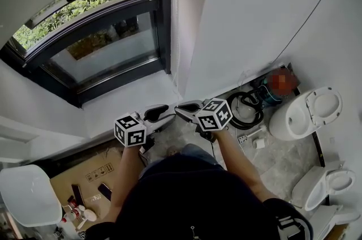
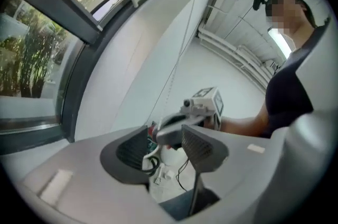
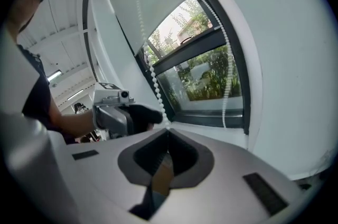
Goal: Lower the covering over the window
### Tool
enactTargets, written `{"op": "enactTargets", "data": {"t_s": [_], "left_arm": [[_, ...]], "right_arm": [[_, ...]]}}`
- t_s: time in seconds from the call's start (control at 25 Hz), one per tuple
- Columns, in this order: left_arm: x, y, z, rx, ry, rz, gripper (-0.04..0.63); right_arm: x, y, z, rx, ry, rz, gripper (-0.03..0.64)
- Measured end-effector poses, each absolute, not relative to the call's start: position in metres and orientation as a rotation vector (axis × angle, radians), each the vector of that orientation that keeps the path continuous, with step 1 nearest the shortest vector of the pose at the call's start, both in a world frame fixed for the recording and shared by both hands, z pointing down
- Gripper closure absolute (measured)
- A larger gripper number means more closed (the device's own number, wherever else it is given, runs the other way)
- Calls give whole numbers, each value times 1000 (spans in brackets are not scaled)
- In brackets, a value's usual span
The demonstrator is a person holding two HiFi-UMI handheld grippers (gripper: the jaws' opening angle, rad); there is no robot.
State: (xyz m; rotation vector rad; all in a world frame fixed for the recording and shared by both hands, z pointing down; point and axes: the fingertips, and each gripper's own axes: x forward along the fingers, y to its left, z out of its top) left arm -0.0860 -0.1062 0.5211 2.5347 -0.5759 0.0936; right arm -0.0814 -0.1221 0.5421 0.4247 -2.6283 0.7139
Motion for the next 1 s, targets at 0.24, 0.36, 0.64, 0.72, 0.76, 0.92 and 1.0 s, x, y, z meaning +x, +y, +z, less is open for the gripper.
{"op": "enactTargets", "data": {"t_s": [0.24,0.36,0.64,0.72,0.76,0.92,1.0], "left_arm": [[-86,-125,438,2721,-623,-35,408],[-79,-134,409,2789,-652,-54,408],[-65,-148,412,2782,-705,-9,558],[-65,-149,413,2753,-690,-53,578],[-65,-149,414,2739,-679,-67,579],[-61,-145,435,2704,-648,42,581],[-58,-139,443,2673,-629,23,581]], "right_arm": [[-85,-121,543,408,-2626,701,603],[-86,-121,544,402,-2629,704,604],[-87,-118,544,394,-2628,703,604],[-85,-118,543,395,-2632,705,604],[-84,-119,544,398,-2628,701,604],[-79,-112,565,381,-2521,628,604],[-79,-107,573,371,-2507,658,604]]}}
